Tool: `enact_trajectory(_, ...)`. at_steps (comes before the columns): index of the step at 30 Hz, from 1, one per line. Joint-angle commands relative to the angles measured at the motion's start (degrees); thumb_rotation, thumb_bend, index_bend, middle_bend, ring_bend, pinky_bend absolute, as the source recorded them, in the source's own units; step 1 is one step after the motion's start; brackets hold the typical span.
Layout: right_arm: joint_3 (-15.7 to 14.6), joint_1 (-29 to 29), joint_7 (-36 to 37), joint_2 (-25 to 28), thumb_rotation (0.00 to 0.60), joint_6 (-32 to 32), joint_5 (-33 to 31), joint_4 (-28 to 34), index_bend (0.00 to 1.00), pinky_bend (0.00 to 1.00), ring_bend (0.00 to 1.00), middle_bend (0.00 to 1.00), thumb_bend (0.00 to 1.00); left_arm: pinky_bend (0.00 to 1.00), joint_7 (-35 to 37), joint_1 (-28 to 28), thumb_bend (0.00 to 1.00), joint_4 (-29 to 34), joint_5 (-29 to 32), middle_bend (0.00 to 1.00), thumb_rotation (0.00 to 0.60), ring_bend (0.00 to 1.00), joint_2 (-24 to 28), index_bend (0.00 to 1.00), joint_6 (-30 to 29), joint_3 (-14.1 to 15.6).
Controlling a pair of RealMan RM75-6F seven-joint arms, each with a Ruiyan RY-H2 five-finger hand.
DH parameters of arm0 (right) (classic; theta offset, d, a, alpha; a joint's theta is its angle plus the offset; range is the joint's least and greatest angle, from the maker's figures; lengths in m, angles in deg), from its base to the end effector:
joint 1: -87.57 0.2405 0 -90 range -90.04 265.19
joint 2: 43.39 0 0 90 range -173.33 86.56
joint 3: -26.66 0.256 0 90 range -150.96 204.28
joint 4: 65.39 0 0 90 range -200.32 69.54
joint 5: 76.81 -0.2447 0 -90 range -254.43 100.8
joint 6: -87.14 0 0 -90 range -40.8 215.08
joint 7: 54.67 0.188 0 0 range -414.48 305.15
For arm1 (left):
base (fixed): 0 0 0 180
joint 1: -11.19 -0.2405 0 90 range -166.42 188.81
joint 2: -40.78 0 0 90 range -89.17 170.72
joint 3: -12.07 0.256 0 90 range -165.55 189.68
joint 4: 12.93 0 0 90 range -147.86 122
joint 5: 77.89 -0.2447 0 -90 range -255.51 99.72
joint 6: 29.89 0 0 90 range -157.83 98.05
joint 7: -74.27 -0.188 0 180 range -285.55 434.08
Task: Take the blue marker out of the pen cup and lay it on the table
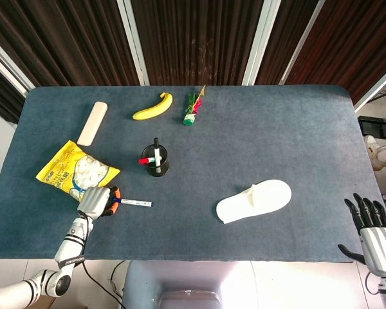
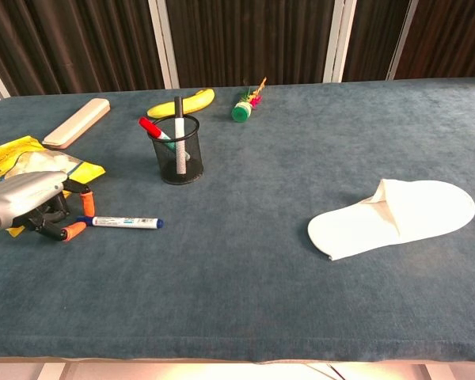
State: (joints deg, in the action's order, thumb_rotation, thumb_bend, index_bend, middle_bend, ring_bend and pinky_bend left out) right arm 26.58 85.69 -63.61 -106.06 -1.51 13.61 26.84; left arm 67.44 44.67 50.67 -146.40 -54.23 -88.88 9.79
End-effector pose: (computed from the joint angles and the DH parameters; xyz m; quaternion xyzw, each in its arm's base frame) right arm -0.3380 -0.1766 0.1316 0.6262 -0.3475 0.3160 0.6223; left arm -0.2741 0.3743 -0.0722 -0.7058 -0.4106 -0.3132 0.4850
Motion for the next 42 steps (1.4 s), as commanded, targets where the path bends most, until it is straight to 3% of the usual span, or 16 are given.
enact_trajectory(1, 0.01, 0.02, 0.01, 0.02, 0.6, -0.01, 0.02, 0.03, 0.19, 0.17, 0.06, 0.1, 0.24, 0.94, -3.61, -0.79, 0.41, -2.04, -2.43, 0.83, 0.6, 0.94, -0.89, 0.44, -2.12, 1.11)
enact_trajectory(5, 0.03, 0.0, 0.07, 0.05, 0.6, -0.08, 0.01, 0.02, 0.19, 0.17, 0.06, 0.11, 0.24, 0.9, -5.63, -1.38, 0.41, -1.89, -5.03, 0.67, 0.6, 0.78, -0.46, 0.35, -4.85, 1.44)
enact_trajectory(10, -0.01, 0.0, 0.13, 0.08, 0.6, -0.14, 0.1, 0.0, 0.19, 0.17, 0.06, 0.1, 0.24, 0.84, -7.94, -2.24, 0.42, 1.03, -7.4, 0.53, 0.6, 0.62, 1.41, 0.31, -7.41, 1.73)
enact_trajectory(17, -0.01, -0.07, 0.29, 0.22, 0.6, -0.31, 0.12, 0.07, 0.19, 0.17, 0.06, 0.11, 0.24, 0.64, -12.76, -3.01, 0.42, 12.78, -8.57, 0.33, 0.6, 0.41, 8.99, 0.24, -10.46, 0.21)
enact_trajectory(21, 0.19, -0.15, 0.32, 0.21, 0.6, -0.64, -0.01, 0.07, 0.19, 0.17, 0.06, 0.11, 0.24, 0.55, -13.17, -3.52, 0.42, 17.83, -13.02, 0.3, 0.6, 0.37, 14.07, 0.24, -15.49, -0.7)
enact_trajectory(26, 0.75, -0.54, 0.21, 0.37, 0.6, -1.93, -0.24, 0.25, 0.18, 0.17, 0.06, 0.11, 0.24, 0.38, -11.44, -3.83, 0.43, 18.66, -20.28, 0.24, 0.6, 0.25, 21.3, 0.24, -19.16, 0.4)
enact_trajectory(35, 1.79, -2.47, -0.4, 1.13, 0.6, -6.38, -0.44, 1.35, 0.15, 0.17, 0.04, 0.1, 0.24, 0.38, -5.75, -11.37, 0.47, 25.42, -15.84, 0.22, 0.6, 0.23, 31.06, 0.22, -22.46, 1.92)
enact_trajectory(42, 1.96, -3.1, -0.65, 1.1, 0.6, -7.63, -0.08, 1.66, 0.14, 0.17, 0.04, 0.09, 0.24, 0.38, -3.34, -16.13, 0.51, 23.88, -15.81, 0.23, 0.6, 0.24, 30.96, 0.22, -25.87, 2.99)
